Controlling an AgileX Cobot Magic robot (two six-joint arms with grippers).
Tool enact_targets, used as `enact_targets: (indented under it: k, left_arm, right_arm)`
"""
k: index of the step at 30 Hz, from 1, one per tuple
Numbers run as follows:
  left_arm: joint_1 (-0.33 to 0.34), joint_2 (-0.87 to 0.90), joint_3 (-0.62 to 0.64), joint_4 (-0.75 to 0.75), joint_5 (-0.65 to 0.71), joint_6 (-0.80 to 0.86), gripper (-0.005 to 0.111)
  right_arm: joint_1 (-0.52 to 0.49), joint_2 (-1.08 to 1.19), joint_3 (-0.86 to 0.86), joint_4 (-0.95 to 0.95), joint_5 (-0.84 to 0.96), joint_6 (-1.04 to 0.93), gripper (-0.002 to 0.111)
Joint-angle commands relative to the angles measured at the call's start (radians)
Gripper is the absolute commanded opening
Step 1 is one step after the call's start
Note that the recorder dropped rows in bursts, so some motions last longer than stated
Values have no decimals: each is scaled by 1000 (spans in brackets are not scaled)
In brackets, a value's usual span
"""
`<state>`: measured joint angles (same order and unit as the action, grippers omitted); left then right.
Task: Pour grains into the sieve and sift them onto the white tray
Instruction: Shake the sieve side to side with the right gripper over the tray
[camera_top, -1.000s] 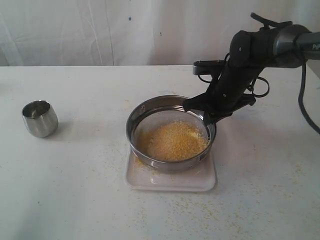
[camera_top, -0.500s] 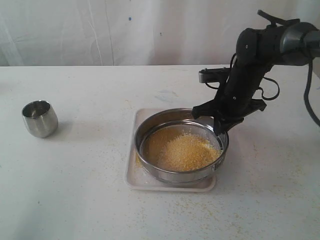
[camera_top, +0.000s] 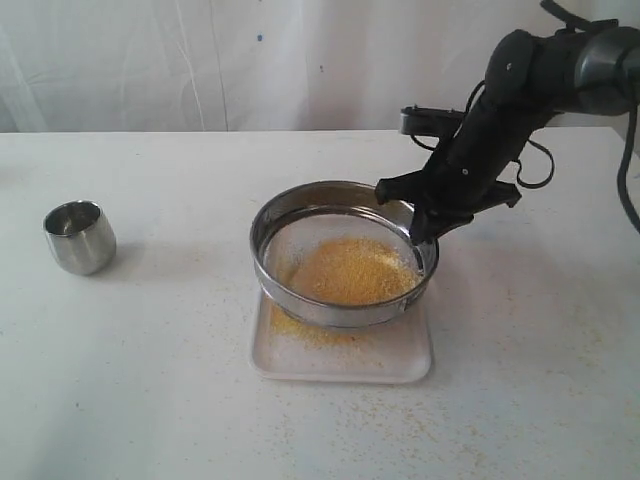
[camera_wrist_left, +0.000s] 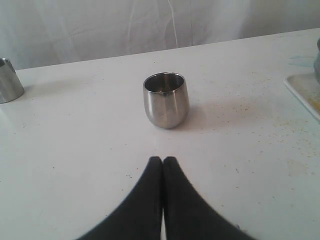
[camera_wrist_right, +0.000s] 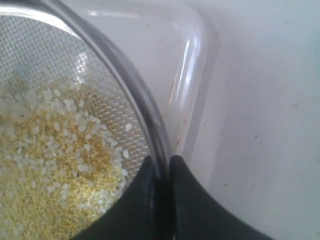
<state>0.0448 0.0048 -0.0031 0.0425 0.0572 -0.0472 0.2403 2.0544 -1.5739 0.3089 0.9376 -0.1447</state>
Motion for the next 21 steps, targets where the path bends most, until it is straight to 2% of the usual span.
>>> enact_targets:
  k: [1, 4, 7, 9, 12, 15, 21]
  left_arm:
    - [0, -5, 3, -8, -5, 1, 0]
    - [0, -5, 3, -8, -5, 1, 0]
    - [0, -5, 3, -8, -5, 1, 0]
    - [0, -5, 3, -8, -5, 1, 0]
    - [0, -5, 3, -8, -5, 1, 0]
    - [0, -5, 3, -8, -5, 1, 0]
    - [0, -5, 3, -8, -5, 1, 0]
  right_arm:
    - [-2, -18, -9, 34, -136, 24, 0]
    - [8, -18, -7, 57, -13, -6, 0]
    - [8, -18, -7, 61, -138, 5, 0]
    - [8, -18, -7, 62, -96, 36, 0]
    - [14, -18, -7, 73, -9, -19, 0]
    - [15, -18, -7, 59, -116, -35, 0]
    - [19, -18, -7, 60, -16, -104, 0]
